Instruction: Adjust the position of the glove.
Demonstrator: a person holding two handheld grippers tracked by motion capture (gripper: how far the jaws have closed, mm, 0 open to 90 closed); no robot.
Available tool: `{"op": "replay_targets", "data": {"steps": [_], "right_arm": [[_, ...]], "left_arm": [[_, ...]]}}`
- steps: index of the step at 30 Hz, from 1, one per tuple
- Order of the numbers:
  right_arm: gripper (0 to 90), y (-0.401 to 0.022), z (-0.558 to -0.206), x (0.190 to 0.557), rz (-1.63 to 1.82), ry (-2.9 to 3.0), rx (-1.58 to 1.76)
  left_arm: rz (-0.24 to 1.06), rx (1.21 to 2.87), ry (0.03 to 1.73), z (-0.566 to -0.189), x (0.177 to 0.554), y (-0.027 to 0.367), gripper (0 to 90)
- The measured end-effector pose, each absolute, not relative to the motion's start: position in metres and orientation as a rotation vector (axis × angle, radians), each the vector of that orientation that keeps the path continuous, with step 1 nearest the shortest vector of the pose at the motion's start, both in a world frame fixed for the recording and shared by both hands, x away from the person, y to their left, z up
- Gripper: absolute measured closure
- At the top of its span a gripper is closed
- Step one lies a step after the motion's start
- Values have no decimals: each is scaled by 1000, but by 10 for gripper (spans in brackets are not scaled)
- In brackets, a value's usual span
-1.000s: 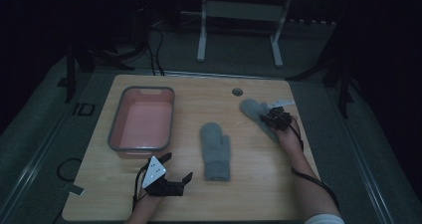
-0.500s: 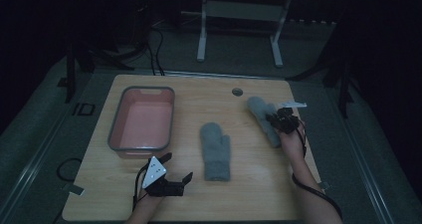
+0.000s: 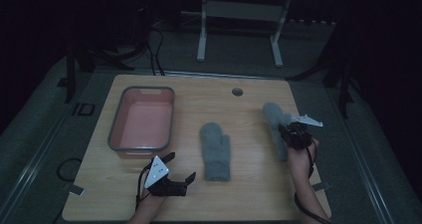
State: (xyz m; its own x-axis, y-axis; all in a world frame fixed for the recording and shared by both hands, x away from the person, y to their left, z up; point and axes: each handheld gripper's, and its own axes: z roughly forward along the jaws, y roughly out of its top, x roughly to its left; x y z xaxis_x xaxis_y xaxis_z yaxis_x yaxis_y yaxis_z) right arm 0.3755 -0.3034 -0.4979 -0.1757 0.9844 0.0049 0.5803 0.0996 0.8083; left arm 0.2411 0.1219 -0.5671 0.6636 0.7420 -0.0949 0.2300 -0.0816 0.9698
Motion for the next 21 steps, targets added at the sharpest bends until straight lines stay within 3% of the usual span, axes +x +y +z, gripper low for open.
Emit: {"op": "replay_targets", "data": {"steps": [10,16,21], "right_arm": [[789,-312,-508,328,1003,1694,1707],[783,-314,-528,328,913,1708,1745],[725,-314,-545,334,880,1759,1744]], "left_arm": [[513,1637,796,-566,242,120,6],[537,1623,790,-564,240,121,6],[525,1629,792,-564,241,120,6]]}}
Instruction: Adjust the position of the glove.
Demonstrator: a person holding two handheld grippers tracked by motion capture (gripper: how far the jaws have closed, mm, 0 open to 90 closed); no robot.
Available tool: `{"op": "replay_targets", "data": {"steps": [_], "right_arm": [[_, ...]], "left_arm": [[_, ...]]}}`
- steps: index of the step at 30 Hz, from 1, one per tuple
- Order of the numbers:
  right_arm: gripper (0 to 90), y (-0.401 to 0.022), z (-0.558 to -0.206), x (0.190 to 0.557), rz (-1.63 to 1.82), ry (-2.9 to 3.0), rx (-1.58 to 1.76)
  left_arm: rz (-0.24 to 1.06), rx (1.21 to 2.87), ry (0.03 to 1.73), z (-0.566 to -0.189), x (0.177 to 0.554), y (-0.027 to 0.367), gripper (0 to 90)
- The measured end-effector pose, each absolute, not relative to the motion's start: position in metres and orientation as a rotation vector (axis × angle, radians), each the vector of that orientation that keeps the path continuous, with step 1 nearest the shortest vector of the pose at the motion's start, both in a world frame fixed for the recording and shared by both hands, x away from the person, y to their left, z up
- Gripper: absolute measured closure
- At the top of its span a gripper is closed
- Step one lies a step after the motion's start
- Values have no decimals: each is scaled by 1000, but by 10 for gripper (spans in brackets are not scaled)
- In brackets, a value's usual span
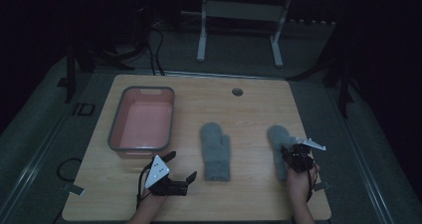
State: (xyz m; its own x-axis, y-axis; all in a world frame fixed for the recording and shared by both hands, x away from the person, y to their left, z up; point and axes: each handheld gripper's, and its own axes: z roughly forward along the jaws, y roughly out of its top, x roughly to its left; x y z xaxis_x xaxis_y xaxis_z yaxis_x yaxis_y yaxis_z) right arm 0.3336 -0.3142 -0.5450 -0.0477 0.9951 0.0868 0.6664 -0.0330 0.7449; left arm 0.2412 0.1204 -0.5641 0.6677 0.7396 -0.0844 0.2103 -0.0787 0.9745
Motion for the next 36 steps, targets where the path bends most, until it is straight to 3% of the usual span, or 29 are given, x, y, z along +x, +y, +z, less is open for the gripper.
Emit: {"op": "replay_targets", "data": {"steps": [2,6,9,14,19,23,32,36], "right_arm": [[695,-315,-544,335,899,1759,1761],[516,-318,-543,335,962,1819,1722],[437,-325,-535,335,979,1892,1685],[430,-339,-521,334,994,2008,1518],[437,-344,-530,331,956,2092,1443],[513,-342,-544,326,923,2119,1391],[772,-331,-551,321,935,2020,1443],[803,-323,-543,318,934,1950,1502]], "left_arm": [[524,1631,791,-564,241,120,6],[516,1637,788,-565,242,120,6],[515,1637,791,-565,242,120,6],[510,1639,792,-565,243,120,6],[497,1643,792,-566,243,120,6],[495,1645,795,-566,244,119,6],[499,1647,795,-566,244,120,6],[497,1647,798,-567,245,120,6]]}}
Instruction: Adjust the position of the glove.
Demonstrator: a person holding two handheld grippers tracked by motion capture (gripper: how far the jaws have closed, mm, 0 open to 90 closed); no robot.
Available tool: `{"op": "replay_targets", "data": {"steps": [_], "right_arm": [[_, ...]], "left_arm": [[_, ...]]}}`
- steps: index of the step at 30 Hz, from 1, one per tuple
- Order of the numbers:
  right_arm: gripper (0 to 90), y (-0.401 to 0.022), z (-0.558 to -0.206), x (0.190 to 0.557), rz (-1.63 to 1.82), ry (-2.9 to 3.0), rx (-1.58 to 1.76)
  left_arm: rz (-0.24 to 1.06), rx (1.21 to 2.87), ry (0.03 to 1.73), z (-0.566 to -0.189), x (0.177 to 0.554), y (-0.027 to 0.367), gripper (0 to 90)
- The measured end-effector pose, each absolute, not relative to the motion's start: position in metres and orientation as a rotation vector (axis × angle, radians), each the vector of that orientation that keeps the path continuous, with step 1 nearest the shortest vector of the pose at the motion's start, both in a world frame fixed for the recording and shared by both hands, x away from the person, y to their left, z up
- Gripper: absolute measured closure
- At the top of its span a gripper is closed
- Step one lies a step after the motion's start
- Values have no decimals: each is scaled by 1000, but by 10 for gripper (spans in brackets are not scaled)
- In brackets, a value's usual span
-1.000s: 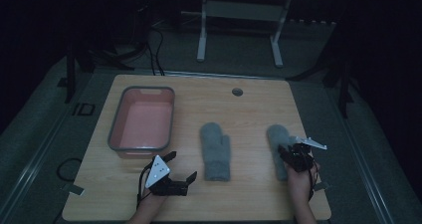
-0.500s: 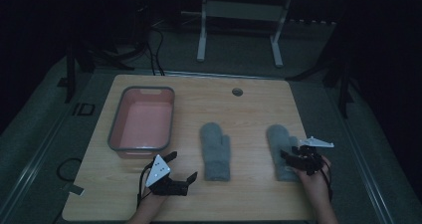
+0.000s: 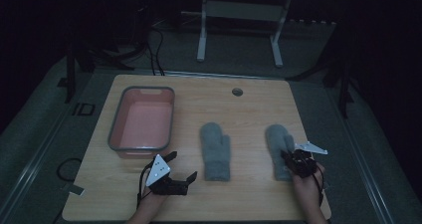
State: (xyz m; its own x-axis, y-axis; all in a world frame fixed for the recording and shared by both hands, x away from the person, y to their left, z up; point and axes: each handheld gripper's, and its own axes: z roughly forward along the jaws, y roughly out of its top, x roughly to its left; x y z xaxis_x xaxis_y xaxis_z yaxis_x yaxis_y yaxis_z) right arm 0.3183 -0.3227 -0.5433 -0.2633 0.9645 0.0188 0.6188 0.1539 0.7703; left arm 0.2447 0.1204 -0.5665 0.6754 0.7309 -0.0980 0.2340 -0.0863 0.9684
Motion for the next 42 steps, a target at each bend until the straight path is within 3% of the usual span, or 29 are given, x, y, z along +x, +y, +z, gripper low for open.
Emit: {"op": "replay_targets", "data": {"steps": [24,42], "right_arm": [[807,-221,-477,315,1096,1855,1481],[806,-123,-491,309,1195,2003,1466]], "left_arm": [[501,1653,790,-566,245,120,6],[494,1646,784,-565,244,123,6]]}}
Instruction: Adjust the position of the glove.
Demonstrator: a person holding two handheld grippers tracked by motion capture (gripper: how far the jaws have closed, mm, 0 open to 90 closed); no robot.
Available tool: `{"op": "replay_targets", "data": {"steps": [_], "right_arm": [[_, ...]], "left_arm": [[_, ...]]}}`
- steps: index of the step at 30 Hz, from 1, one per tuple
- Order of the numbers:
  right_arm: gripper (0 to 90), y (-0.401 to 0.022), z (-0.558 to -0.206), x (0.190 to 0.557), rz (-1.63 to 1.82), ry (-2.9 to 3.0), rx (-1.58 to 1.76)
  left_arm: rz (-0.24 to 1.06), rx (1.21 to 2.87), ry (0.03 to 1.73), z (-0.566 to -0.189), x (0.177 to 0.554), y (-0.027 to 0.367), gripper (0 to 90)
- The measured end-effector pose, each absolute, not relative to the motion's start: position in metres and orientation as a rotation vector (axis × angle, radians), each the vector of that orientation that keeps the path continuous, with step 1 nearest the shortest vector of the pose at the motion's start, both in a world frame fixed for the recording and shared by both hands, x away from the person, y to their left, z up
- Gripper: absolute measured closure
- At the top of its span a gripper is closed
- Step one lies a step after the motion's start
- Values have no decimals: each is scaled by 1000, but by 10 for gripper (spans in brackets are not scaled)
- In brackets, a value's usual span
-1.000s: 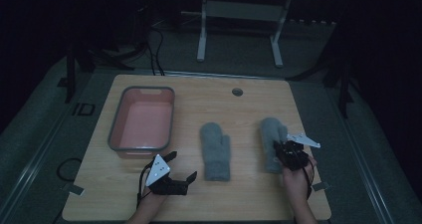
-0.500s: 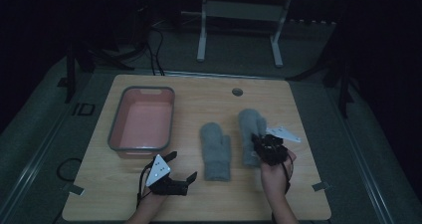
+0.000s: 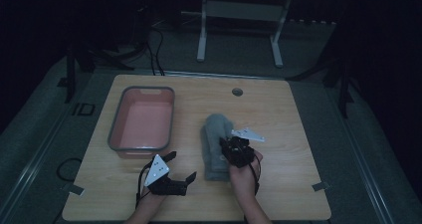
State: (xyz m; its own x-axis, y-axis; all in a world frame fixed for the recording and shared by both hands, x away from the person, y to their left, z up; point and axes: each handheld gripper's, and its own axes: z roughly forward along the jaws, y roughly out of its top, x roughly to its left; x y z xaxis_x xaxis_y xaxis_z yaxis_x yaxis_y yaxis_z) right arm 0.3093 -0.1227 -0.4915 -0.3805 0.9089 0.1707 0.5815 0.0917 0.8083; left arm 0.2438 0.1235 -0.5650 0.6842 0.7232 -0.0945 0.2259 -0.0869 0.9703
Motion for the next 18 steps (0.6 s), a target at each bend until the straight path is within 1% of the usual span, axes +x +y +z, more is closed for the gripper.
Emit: {"op": "replay_targets", "data": {"steps": [11,15,18], "right_arm": [[794,-112,-519,311,1170,2058,1527],[726,-112,-530,314,1160,2074,1547],[705,-111,-533,315,1151,2092,1528]], "left_arm": [[490,1641,782,-565,243,124,6],[492,1642,786,-565,243,124,6],[494,1631,782,-564,242,123,6]]}}
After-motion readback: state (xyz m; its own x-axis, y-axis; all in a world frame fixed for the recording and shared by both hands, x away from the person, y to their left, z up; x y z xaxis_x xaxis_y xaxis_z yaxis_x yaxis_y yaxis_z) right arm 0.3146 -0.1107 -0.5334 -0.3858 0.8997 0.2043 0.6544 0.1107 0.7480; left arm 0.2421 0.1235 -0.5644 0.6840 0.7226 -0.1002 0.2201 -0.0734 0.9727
